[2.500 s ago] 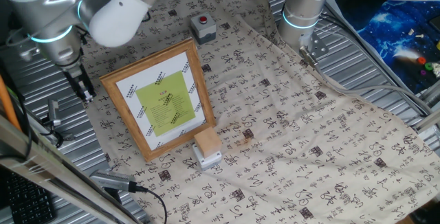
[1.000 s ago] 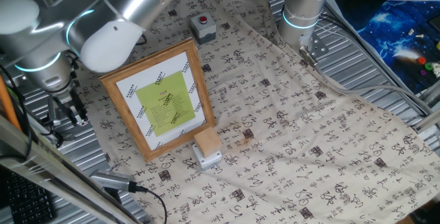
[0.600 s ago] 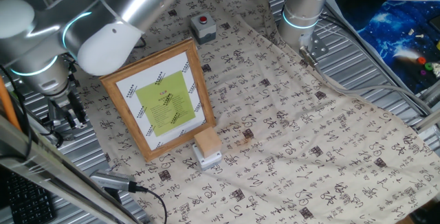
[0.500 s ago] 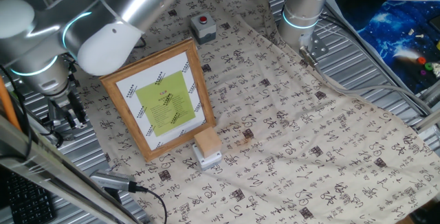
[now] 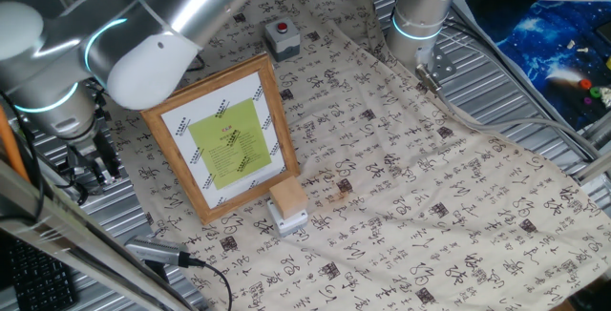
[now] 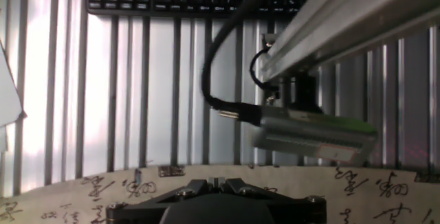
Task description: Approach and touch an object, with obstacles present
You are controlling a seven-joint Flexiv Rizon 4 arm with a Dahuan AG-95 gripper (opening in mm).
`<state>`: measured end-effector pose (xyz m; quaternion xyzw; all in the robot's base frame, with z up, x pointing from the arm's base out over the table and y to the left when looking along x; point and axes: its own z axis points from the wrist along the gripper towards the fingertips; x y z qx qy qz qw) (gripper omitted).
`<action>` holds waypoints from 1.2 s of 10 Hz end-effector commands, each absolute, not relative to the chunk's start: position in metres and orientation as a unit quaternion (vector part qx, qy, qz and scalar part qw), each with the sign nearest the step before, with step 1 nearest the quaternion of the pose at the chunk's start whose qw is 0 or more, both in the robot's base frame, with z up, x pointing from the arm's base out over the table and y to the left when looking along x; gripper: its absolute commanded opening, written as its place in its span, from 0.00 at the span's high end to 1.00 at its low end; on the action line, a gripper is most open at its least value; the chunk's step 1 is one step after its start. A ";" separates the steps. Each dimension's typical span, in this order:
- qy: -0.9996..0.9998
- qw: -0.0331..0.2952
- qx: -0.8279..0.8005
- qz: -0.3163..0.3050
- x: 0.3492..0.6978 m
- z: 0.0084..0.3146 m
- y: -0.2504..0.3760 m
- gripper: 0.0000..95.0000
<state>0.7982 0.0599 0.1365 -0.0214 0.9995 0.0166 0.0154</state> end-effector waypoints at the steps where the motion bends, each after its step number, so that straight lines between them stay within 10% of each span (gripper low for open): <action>1: 1.000 0.014 -0.018 0.017 0.797 0.138 0.065 1.00; 12: 1.000 0.015 0.020 0.015 0.792 0.134 0.116 1.00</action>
